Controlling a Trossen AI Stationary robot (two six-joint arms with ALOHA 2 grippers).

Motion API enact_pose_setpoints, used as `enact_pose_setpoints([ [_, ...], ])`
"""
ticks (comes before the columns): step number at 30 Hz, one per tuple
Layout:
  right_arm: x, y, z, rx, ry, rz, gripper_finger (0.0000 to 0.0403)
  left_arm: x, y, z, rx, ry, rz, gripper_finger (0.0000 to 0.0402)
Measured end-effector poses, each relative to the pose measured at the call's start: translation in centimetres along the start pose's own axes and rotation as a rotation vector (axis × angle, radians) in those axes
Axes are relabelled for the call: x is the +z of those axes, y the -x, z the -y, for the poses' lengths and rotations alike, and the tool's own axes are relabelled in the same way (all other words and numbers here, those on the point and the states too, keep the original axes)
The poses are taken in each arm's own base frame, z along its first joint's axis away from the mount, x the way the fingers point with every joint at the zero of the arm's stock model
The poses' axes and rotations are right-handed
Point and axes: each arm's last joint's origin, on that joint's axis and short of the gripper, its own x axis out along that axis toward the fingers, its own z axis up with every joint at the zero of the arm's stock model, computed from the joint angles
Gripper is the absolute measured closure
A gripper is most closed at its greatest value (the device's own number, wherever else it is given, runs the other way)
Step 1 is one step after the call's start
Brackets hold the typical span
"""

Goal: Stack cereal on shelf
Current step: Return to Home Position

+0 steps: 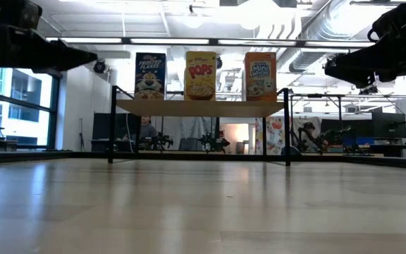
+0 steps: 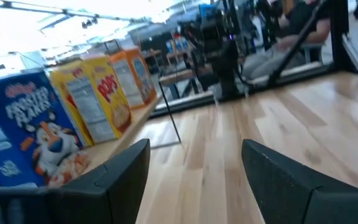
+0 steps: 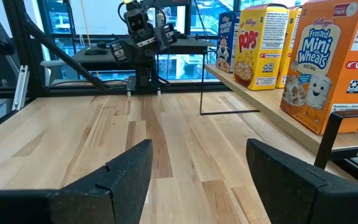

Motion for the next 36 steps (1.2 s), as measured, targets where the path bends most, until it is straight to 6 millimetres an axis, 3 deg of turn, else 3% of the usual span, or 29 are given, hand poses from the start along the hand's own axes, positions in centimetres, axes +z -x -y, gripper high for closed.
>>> enact_pose_setpoints([
  [24, 0.0, 0.0, 0.0, 0.000, 0.000, 0.001, 0.0151, -0.5, -0.1, -2.1, 0.216, 0.000, -0.047, 0.0156],
  [36, 0.0, 0.0, 0.0, 0.000, 0.000, 0.001, 0.0151, -0.6, -0.1, -2.3, 0.237, -0.001, -0.055, 0.0156],
])
